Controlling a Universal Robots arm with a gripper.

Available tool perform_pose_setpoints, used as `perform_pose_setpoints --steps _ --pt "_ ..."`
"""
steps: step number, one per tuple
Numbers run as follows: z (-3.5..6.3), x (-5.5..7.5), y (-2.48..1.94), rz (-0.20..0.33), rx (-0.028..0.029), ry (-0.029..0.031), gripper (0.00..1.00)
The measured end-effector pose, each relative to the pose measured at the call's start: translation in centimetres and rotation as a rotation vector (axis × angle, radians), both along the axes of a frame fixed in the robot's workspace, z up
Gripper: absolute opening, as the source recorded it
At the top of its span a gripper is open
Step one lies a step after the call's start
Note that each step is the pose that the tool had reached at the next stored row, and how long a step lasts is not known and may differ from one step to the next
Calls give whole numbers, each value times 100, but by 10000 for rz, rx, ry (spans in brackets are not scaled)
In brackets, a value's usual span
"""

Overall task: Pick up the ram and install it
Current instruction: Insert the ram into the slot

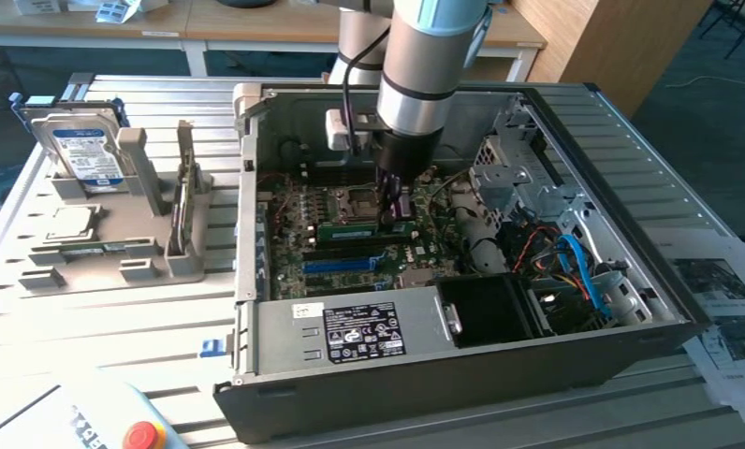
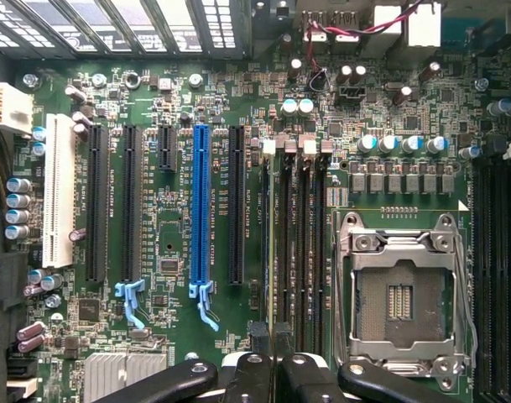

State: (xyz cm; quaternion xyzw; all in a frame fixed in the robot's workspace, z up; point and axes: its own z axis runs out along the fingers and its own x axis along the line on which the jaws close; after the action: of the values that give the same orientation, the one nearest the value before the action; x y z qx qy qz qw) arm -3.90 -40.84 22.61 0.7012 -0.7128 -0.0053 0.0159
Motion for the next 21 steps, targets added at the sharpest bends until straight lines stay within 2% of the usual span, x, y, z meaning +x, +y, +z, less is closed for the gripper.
perform_pose_setpoints --steps 21 --pt "-72 0 0 0 -1 0 12"
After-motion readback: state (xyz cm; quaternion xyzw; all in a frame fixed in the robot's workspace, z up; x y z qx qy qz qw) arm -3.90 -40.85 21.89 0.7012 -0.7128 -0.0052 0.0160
